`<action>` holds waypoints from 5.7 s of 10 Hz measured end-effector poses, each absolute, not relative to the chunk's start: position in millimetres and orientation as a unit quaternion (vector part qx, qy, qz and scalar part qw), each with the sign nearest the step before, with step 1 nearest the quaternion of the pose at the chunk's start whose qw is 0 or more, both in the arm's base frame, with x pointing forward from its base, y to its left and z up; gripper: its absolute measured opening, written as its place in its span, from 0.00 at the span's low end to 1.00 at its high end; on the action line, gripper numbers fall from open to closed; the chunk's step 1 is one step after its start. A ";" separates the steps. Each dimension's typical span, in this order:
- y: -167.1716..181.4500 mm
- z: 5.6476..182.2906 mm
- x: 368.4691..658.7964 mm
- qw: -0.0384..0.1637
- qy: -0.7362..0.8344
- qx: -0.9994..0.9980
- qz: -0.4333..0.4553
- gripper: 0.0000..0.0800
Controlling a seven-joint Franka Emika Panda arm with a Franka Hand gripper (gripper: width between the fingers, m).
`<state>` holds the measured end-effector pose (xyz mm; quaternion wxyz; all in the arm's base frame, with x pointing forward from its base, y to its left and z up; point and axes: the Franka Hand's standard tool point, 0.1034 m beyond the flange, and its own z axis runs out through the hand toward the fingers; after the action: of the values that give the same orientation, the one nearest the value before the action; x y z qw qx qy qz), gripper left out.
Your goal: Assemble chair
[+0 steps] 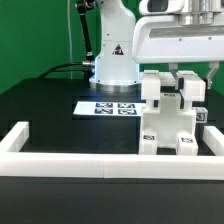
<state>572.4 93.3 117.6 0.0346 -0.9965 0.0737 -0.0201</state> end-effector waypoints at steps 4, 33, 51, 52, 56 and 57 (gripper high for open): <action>92.8 116.0 571.8 0.034 0.074 -0.997 -0.019 0.36; 56.0 109.0 555.7 0.027 0.060 -0.998 -0.008 0.81; 101.6 145.1 520.6 0.051 0.122 -0.991 -0.035 0.81; 106.6 140.7 514.6 0.049 0.122 -0.991 -0.031 0.81; 104.3 140.4 515.8 0.049 0.124 -0.991 -0.031 0.81; 107.2 141.0 512.3 0.050 0.142 -0.988 -0.029 0.81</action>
Offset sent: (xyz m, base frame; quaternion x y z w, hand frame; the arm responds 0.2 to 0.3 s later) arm 0.0000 0.0000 0.0000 0.0000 0.0000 0.0000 1.0000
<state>512.3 107.2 141.0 0.0502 -0.9882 0.1417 -0.0292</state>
